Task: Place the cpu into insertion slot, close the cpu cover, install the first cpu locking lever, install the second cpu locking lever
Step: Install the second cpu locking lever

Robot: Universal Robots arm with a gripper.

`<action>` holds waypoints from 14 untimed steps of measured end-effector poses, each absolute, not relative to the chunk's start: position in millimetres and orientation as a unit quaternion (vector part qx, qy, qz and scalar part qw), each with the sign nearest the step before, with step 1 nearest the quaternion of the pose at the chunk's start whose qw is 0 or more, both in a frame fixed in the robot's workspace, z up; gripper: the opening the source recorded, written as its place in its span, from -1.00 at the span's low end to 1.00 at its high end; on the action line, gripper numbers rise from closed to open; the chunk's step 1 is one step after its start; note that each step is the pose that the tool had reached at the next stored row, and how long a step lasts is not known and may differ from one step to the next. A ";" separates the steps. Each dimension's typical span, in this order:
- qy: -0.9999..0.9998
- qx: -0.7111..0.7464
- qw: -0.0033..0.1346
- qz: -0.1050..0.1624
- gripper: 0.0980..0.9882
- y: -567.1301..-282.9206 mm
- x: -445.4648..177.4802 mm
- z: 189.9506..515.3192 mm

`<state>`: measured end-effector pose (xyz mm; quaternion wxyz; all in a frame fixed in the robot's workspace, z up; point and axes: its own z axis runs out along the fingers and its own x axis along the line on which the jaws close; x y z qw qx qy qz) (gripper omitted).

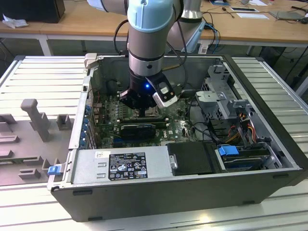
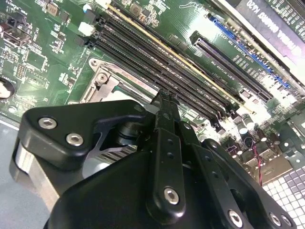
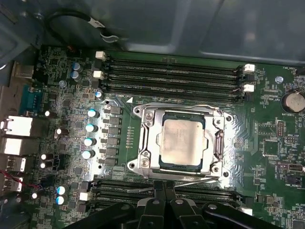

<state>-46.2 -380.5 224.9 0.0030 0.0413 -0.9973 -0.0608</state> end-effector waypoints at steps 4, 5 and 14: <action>-0.997 0.041 0.003 -0.061 -0.98 -380.8 -48.7 224.8; -0.997 0.041 0.003 -0.061 -0.98 -381.0 -49.9 224.8; -0.996 0.053 0.003 -0.072 -0.98 -383.1 -58.7 213.8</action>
